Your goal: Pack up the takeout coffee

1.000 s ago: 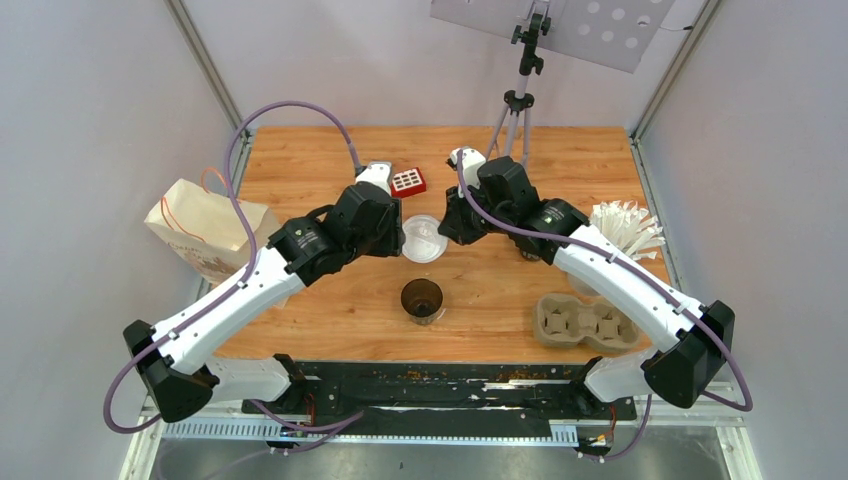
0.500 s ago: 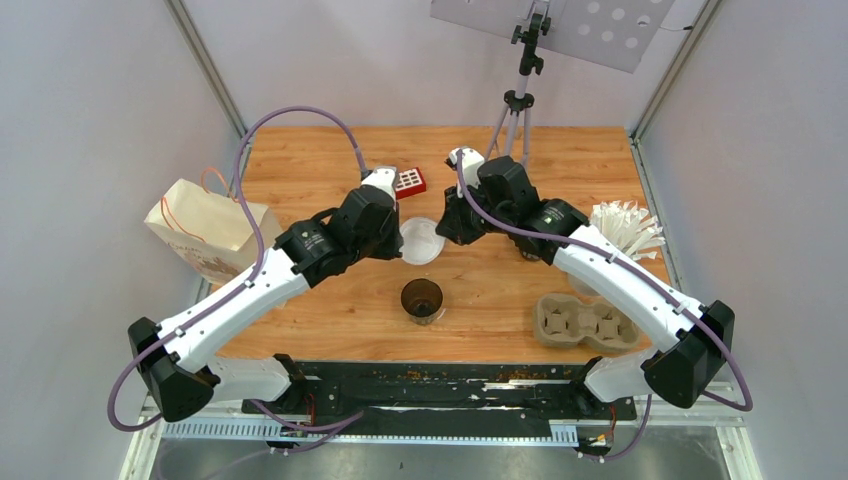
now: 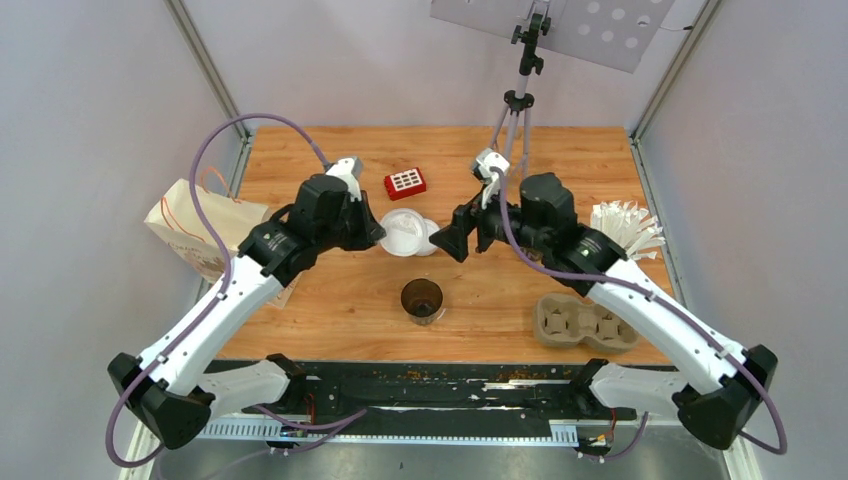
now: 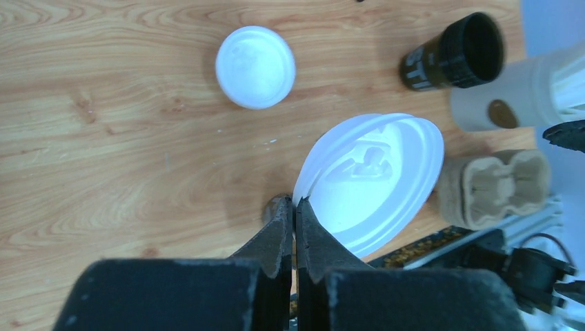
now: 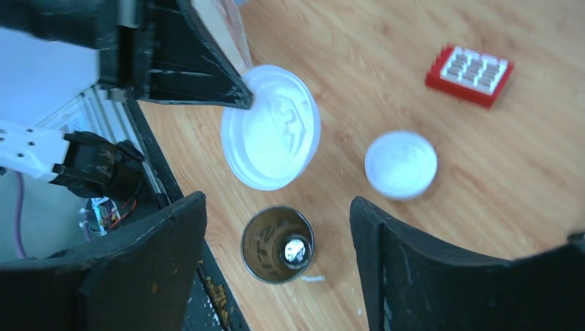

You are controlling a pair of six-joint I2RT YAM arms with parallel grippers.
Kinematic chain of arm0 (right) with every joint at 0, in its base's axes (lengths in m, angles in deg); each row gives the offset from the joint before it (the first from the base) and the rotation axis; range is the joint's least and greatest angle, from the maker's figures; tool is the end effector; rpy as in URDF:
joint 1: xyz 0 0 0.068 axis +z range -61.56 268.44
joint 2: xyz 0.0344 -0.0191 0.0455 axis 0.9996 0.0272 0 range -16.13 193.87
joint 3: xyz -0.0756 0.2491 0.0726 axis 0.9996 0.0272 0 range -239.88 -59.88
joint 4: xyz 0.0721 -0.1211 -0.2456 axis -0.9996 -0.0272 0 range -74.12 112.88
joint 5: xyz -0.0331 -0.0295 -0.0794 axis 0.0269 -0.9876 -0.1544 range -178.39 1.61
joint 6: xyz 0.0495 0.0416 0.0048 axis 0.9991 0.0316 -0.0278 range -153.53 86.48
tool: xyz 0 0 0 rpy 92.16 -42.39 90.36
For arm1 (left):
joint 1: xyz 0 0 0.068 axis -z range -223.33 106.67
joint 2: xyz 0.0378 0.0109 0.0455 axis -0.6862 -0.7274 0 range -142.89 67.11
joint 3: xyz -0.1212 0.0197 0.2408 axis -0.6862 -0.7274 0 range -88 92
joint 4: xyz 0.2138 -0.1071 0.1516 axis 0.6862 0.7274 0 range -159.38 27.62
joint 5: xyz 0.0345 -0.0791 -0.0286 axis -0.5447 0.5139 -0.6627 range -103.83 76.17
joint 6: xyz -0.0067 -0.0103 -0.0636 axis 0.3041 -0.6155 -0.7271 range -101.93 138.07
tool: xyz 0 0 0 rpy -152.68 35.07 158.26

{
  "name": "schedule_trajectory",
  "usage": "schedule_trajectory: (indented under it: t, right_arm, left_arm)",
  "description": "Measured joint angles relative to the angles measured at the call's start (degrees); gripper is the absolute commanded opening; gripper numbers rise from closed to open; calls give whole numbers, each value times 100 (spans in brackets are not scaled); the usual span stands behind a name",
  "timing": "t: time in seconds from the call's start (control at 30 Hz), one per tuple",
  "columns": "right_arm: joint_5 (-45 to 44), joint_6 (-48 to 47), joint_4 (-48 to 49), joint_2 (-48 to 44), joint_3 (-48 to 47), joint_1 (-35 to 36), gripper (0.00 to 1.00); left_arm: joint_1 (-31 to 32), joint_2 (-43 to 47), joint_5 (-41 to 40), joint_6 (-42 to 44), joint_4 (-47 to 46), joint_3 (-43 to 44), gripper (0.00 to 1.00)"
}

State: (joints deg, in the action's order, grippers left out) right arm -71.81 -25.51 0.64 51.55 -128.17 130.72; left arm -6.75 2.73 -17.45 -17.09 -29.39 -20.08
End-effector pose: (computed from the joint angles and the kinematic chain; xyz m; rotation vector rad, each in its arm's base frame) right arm 0.2139 0.2139 0.3730 -0.7867 1.8729 0.8500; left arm 0.2194 -0.1589 0.3516 -0.0081 2.2774 -0.6148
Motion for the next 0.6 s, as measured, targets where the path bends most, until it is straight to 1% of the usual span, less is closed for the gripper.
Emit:
schedule_trajectory:
  t: [0.07,0.17,0.23,0.4,0.5,0.57,0.6]
  right_arm:
    - [199,-144,450,-313,240,-7,80]
    - [608,-380,1429,-828,776,-11,82]
    - [918,-614,2096,-1128,1161,-11,85]
    - [1591,-1434,3987,-1799,2409,-11,87]
    - [1746,-1792,4400,-1814,2540,-11,90]
    - [1849,-2055,4684,-1770,2540,-11,99]
    - [1880,-2133,4787,-1744,2538,-11,100]
  left_arm:
    - [-162,140,330,-42,-63,0,0]
    - [-420,297,946,-105,-214,0,0]
    - [-625,361,1429,-216,-319,0,0]
    - [-1047,487,2728,-791,-914,-74,0]
    - [-1054,531,3318,-1187,-1322,-197,0]
    - [-1047,579,3685,-1517,-1668,-378,0]
    - [-1047,603,3829,-1655,-1805,-479,0]
